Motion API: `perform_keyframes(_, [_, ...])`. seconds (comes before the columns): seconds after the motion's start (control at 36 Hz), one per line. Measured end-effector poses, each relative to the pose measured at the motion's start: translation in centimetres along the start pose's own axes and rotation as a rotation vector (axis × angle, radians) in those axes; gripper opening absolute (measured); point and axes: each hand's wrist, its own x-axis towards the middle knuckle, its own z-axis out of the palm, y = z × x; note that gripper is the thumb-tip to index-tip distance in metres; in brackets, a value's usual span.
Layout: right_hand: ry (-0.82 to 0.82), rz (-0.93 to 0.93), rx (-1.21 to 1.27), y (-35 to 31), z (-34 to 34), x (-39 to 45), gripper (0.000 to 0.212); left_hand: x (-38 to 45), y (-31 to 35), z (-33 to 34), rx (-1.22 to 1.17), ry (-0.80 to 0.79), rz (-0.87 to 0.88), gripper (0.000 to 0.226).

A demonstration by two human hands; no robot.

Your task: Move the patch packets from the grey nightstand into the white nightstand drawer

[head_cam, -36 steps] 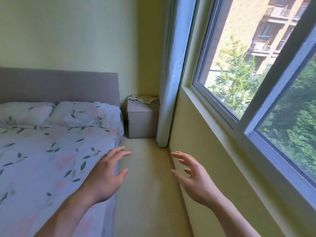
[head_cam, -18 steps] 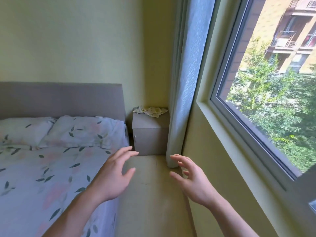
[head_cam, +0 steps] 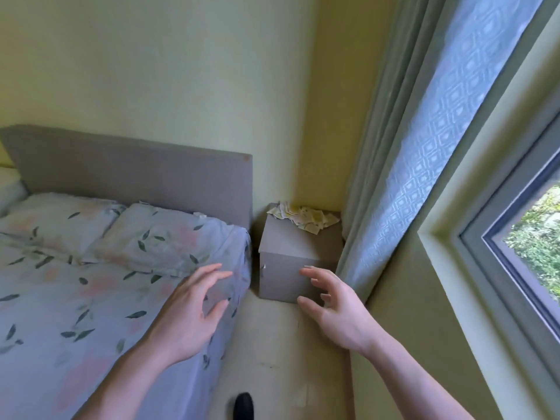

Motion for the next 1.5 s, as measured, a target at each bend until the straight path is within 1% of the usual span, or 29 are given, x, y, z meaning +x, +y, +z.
perform_keyframes(0.19, [0.013, 0.073, -0.023, 2.8, -1.2, 11.8, 0.047, 13.3, -4.9, -0.5, 0.0, 0.006, -0.013, 0.042])
perform_keyframes(0.31, [0.043, 0.099, -0.038, 4.4, -2.4, 17.4, 0.047, 21.4, -6.0, -1.2, -0.004, 0.02, 0.02, 0.042])
perform_keyframes(0.44, [0.087, 0.195, -0.008, 7.0, -3.7, 23.1, 0.046, 30.4, -5.7, -0.8, 0.019, -0.049, 0.048, 0.04])
perform_keyframes(0.67, [0.036, 0.327, -0.058, 12.5, -5.1, 33.4, 0.049, 43.4, -5.7, 3.4, -0.052, -0.145, 0.045, 0.039])
perform_keyframes(0.83, [0.044, 0.399, 0.019, 17.5, -7.5, 42.6, 0.048, 53.5, -6.3, 8.6, -0.031, -0.289, -0.028, 0.04])
perform_keyframes(1.03, [-0.002, 0.536, 0.118, 24.6, -9.7, 53.7, 0.041, 65.3, -7.7, 15.1, -0.101, -0.429, -0.261, 0.038])
perform_keyframes(1.11, [0.0, 0.592, 0.166, 27.7, -10.2, 57.9, 0.038, 69.5, -8.8, 18.0, -0.128, -0.477, -0.332, 0.034])
perform_keyframes(1.19, [0.003, 0.642, 0.186, 30.1, -10.6, 61.2, 0.032, 72.9, -9.8, 20.4, -0.135, -0.495, -0.402, 0.031])
perform_keyframes(1.25, [0.002, 0.671, 0.172, 32.7, -10.5, 63.6, 0.03, 75.8, -11.1, 22.7, -0.124, -0.512, -0.447, 0.034])
perform_keyframes(1.31, [0.004, 0.705, 0.17, 35.1, -10.3, 65.7, 0.032, 78.5, -12.4, 25.0, -0.109, -0.522, -0.478, 0.035])
perform_keyframes(1.42, [0.012, 0.735, 0.123, 40.0, -9.3, 68.8, 0.031, 82.9, -15.0, 29.4, -0.042, -0.533, -0.543, 0.028])
perform_keyframes(1.47, [0.037, 0.755, 0.1, 42.3, -8.6, 69.9, 0.034, 84.7, -16.2, 31.6, -0.022, -0.547, -0.565, 0.025])
perform_keyframes(1.5, [0.048, 0.76, 0.086, 43.4, -8.2, 70.5, 0.036, 85.6, -16.8, 32.7, -0.024, -0.552, -0.575, 0.028])
